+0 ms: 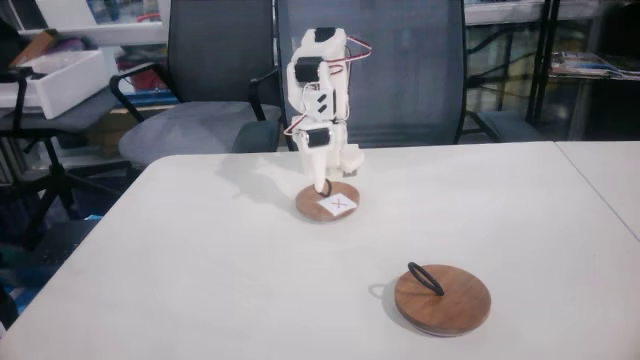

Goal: Pick the lid with the red cross and place it on the side.

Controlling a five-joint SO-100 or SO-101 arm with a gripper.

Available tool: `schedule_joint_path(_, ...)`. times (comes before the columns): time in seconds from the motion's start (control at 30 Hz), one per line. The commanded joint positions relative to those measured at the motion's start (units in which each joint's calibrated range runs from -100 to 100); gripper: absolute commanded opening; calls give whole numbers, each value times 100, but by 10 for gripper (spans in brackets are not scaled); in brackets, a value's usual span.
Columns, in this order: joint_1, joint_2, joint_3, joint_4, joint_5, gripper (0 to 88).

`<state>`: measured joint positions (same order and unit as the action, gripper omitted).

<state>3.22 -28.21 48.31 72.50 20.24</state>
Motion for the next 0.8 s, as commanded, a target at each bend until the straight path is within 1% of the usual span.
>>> schedule_joint_path(0.0,-112,-81,-72,-21,64,168)
schedule_joint_path(0.13,-472,-141,-81,-21,191,168)
schedule_joint_path(0.23,-622,-141,-81,-21,191,168)
schedule_joint_path(0.77,-614,-149,-26,-12,191,168)
